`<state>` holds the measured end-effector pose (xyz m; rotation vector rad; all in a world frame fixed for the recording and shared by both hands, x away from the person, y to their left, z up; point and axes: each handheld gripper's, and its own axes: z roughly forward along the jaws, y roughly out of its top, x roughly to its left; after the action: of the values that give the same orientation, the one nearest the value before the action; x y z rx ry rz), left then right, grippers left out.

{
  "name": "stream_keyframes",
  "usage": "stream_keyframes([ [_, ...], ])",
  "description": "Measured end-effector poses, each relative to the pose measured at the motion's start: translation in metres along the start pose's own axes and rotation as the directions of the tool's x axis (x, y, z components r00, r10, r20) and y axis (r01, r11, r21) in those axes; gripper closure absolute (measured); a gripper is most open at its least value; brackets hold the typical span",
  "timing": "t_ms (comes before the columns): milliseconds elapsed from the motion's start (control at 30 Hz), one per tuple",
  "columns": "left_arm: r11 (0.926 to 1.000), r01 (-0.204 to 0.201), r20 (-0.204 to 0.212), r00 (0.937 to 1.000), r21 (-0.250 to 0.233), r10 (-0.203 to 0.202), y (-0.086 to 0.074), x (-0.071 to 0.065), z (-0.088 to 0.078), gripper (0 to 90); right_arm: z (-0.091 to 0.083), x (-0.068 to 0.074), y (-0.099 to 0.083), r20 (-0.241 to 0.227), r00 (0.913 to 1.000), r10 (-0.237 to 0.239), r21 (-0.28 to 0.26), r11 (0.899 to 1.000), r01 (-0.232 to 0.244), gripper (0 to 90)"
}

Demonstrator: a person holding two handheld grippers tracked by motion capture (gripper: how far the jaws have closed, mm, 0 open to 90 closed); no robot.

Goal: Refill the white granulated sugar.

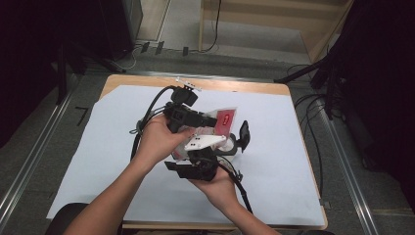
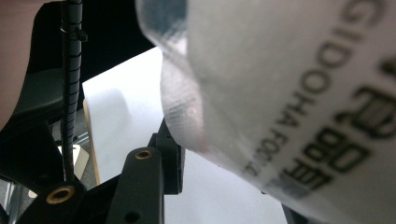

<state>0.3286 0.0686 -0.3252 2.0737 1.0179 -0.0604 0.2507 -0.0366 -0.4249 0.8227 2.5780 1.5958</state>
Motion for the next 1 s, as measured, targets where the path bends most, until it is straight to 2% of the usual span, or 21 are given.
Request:
stream_keyframes([
  [267, 1.0, -0.002, 0.003, 1.0, -0.001, 0.002, 0.001, 0.001, 0.0, 66.6, 0.0, 0.0, 0.002, 0.003, 1.0, -0.003, 0.009, 1.0, 0.003, 61.1],
  [567, 1.0, -0.007, -0.013, 0.9999, 0.0, 0.007, 0.001, -0.001, -0.002, 66.4, 0.0, 0.002, 0.003, -0.004, 0.9999, -0.017, 0.015, 1.0, 0.017, 61.4],
  [1000, 0.9994, -0.026, -0.01, 0.9996, 0.023, 0.026, 0.011, 0.0, 0.0, 66.2, -0.003, 0.001, 0.006, 0.008, 0.9997, -0.023, 0.004, 1.0, 0.023, 62.7],
])
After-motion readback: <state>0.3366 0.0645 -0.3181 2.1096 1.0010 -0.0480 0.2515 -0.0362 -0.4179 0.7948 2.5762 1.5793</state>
